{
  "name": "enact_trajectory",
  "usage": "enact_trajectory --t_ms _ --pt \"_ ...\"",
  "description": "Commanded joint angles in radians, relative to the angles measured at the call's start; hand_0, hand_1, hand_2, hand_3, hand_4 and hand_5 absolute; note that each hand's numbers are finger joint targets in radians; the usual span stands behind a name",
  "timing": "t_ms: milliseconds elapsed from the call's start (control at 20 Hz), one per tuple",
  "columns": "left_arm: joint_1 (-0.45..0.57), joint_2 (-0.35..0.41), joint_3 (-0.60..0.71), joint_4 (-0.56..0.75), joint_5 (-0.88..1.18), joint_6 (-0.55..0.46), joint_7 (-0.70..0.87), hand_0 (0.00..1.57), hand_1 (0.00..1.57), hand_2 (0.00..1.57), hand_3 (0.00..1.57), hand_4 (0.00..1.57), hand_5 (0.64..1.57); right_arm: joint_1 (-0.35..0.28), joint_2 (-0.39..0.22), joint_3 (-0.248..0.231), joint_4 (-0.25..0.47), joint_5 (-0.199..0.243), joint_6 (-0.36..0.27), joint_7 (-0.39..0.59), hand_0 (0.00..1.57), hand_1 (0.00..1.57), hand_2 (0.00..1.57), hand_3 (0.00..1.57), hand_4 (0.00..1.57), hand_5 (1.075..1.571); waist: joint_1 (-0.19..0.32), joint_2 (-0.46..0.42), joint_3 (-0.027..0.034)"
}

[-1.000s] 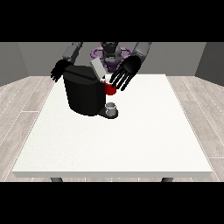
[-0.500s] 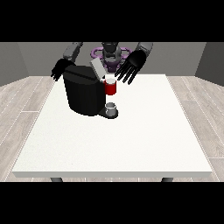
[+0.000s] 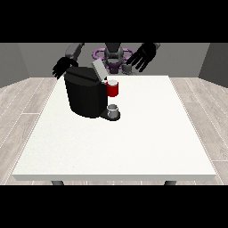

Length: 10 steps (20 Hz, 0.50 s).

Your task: Insert the coffee pod into the coffee machine and close the lid

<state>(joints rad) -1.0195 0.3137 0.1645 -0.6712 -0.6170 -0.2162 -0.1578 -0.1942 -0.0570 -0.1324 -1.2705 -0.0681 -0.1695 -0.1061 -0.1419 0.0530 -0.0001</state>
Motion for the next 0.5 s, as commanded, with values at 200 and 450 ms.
enact_trajectory --t_ms 200,450 --pt "0.222 -0.177 0.153 -0.016 0.239 -0.027 -0.078 0.0 0.0 0.0 0.0 0.0 1.571 0.105 -0.041 -0.051 0.024 -0.024 0.009 0.026 0.0 0.0 0.0 0.0 0.4 1.571 0.13 -0.186 -0.0007" --pt "0.326 -0.235 0.162 -0.067 0.289 -0.017 -0.078 0.0 0.0 0.0 0.0 0.19 1.571 0.151 -0.029 -0.04 0.012 -0.017 0.017 -0.025 0.0 0.0 0.0 0.0 0.49 1.571 0.18 -0.266 0.0002"
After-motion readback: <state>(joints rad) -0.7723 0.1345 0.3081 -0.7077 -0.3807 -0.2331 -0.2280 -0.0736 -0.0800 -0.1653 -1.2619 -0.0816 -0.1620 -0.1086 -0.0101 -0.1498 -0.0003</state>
